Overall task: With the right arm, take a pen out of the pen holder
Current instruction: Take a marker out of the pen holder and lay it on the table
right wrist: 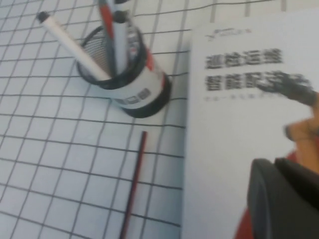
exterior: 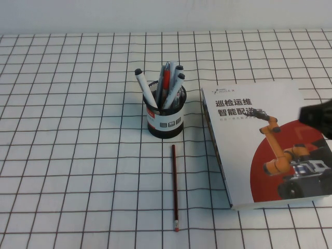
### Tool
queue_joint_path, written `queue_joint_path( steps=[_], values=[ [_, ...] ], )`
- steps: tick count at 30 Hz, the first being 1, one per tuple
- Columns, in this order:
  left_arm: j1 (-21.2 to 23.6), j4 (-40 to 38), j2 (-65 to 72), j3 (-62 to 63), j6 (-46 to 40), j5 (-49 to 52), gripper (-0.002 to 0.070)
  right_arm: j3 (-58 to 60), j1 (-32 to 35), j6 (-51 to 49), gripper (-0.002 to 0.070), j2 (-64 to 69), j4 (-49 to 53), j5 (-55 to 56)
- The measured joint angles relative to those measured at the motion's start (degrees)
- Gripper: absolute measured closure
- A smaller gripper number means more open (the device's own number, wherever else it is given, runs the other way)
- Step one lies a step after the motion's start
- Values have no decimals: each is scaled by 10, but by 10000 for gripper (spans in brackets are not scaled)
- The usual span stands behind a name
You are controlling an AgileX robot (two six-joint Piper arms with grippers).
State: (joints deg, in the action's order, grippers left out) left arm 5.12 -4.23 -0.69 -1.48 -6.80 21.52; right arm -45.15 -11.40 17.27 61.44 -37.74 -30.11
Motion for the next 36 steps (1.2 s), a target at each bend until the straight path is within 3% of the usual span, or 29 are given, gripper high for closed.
queue_joint_path(
  steps=[9,15,20,25,27,30,36],
  values=[
    [0,0,0,0,0,0,678,-162,-212,50,692,208,17,51],
    [0,0,0,0,0,0,678,-220,-289,119,669,296,35,146],
    [0,0,0,0,0,0,678,-221,-319,124,518,339,101,294],
    [0,0,0,0,0,0,678,-224,-332,88,283,392,169,393],
    [0,0,0,0,0,0,678,-226,-336,76,223,416,193,435],
    [0,0,0,0,0,0,678,-227,-337,70,195,446,206,488],
    [0,0,0,0,0,0,678,-272,-337,57,206,497,211,528]
  ],
)
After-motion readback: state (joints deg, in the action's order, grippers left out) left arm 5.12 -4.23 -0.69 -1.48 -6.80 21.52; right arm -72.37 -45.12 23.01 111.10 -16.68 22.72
